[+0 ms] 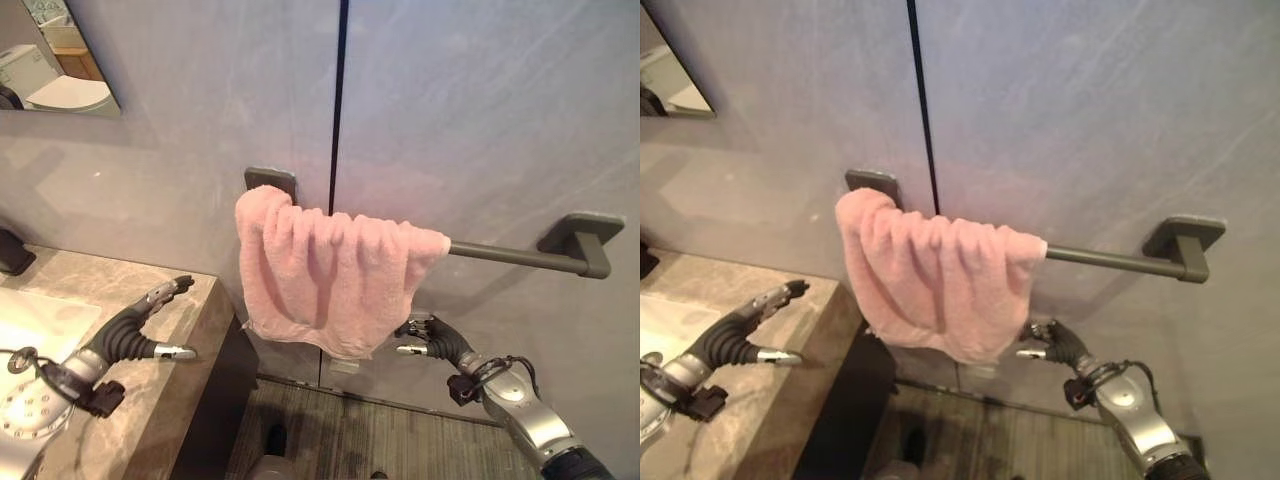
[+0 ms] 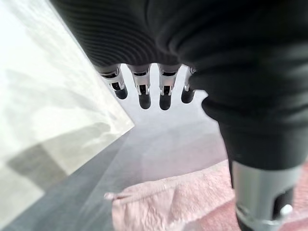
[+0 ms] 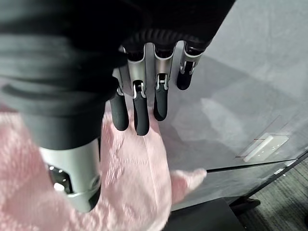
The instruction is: Put brush and paste in cup on sink, flatten towel.
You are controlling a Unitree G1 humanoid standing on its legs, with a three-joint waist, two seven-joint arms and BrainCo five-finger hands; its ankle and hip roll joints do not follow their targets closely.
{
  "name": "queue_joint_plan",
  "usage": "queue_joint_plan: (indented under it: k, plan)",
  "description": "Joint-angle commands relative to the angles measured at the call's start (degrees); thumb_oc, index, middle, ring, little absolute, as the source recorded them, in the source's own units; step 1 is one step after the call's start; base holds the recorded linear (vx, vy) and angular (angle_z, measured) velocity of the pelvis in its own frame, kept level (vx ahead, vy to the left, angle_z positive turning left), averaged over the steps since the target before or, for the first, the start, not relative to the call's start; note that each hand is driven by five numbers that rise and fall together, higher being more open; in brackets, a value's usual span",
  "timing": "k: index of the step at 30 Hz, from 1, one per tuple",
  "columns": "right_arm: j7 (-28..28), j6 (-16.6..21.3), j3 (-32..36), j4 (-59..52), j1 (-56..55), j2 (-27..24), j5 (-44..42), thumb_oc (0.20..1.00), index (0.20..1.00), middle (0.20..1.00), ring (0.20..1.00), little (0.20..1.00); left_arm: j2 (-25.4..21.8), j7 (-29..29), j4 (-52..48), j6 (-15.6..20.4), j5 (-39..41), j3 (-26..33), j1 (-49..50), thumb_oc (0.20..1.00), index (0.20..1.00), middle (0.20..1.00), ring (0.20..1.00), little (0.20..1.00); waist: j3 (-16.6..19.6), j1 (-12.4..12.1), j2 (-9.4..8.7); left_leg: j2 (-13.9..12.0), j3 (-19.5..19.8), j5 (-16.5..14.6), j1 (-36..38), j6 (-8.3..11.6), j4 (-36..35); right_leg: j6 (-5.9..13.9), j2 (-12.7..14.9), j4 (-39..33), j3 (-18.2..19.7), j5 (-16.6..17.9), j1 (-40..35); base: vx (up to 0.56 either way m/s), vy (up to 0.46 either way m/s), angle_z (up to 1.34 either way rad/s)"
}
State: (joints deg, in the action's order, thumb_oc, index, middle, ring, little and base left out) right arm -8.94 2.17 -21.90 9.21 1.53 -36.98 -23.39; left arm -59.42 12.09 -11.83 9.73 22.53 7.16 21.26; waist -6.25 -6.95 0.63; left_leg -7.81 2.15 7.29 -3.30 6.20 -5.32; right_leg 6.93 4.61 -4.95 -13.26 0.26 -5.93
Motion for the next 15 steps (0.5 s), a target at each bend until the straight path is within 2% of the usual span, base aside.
queue_joint_plan:
  k: [1, 7, 12, 15]
  plan:
    - [1.5, 2.7, -0.3, -2.8, 13.5, 0.8, -0.2, 1.0, 1.0, 1.0, 1.0, 1.0, -4.4, -1.9, 1.1, 1.9, -0.6, -1.4, -5.4, 1.0, 1.0, 1.0, 1.0, 1.0, 1.1, -0.3, -3.63, 3.2, -5.6, -2.2, 2.8, -1.72, 0.3, -0.33, 0.2, 2.4, 1.2, 2.5, 2.8, 0.02, 0.069, -0.14]
    - [1.4, 2.0, -0.8, -4.2, 14.6, 0.9, -1.2, 1.0, 1.0, 1.0, 1.0, 1.0, -3.8, -2.7, 4.2, 1.9, -1.9, -6.4, -11.9, 1.0, 1.0, 1.0, 1.0, 1.0, 1.0, 0.6, -3.95, 3.5, -7.5, -3.1, 2.6, -2.18, 0.3, 0.16, 0.6, 2.4, 2.8, 3.0, 3.8, 0.03, 0.067, -0.19]
    - [-1.6, 1.9, -5.0, -7.6, 17.2, -1.5, -6.4, 1.0, 1.0, 1.0, 1.0, 1.0, -3.6, -1.7, 4.7, 2.3, -0.7, -15.6, -21.5, 1.0, 1.0, 1.0, 1.0, 1.0, 1.3, 2.0, -4.76, 3.7, -10.3, -4.3, 2.9, -2.5, 0.3, 0.92, 1.0, 1.9, 5.2, 3.8, 4.9, 0.06, 0.068, -0.28]
    - [-2.1, 1.7, -5.5, -7.8, 17.5, -2.0, -7.3, 1.0, 1.0, 1.0, 1.0, 1.0, -3.7, -1.6, 4.7, 2.3, -0.7, -16.8, -22.5, 1.0, 1.0, 1.0, 1.0, 1.0, 1.3, 2.1, -4.81, 3.7, -10.6, -4.5, 3.0, -2.52, 0.3, 1.05, 1.1, 1.8, 5.6, 3.9, 4.9, 0.04, 0.025, -0.21]
